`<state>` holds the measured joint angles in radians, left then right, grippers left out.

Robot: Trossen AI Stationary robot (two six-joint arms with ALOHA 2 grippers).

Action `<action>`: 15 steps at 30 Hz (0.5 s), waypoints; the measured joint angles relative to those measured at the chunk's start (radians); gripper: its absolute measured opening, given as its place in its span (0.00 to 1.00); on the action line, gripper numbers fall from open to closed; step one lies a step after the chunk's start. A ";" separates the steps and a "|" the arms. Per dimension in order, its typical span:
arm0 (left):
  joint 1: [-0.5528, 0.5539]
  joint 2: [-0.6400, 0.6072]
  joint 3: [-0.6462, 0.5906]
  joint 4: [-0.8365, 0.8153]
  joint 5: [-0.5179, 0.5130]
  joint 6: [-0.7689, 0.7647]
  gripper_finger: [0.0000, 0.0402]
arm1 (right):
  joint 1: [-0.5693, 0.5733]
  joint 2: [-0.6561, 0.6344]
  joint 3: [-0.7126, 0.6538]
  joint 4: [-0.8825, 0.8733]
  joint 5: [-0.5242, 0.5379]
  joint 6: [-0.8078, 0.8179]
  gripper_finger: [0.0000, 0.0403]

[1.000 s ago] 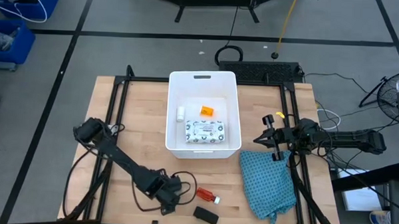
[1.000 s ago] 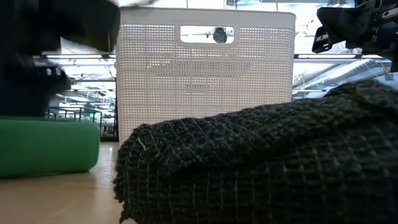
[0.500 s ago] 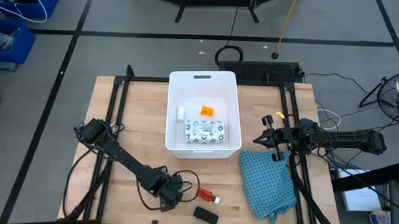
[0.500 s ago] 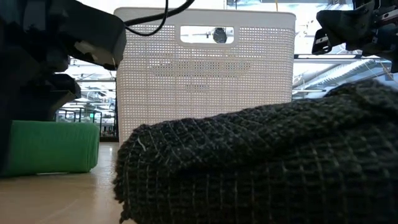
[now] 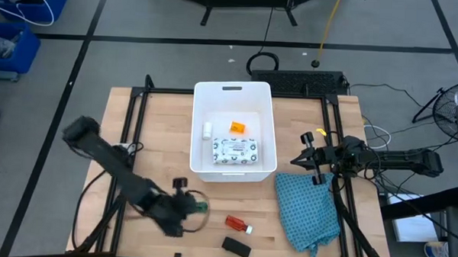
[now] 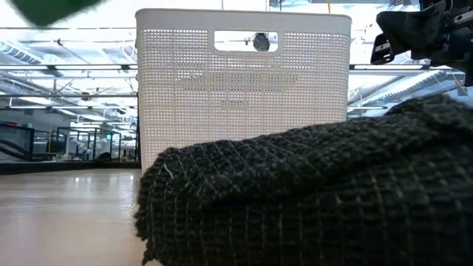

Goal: Pick & place medical supplies in basket/bin
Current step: Put the green bandage into the white bin

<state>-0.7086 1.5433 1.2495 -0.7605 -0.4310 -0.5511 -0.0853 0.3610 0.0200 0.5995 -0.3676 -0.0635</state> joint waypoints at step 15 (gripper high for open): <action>0.092 -0.825 -0.507 0.580 -0.360 0.840 0.16 | 0.000 0.000 0.000 -0.007 -0.001 -0.001 0.00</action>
<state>-0.6162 0.7183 0.7429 -0.1805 -0.7906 0.2886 -0.0853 0.3611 0.0196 0.5926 -0.3683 -0.0647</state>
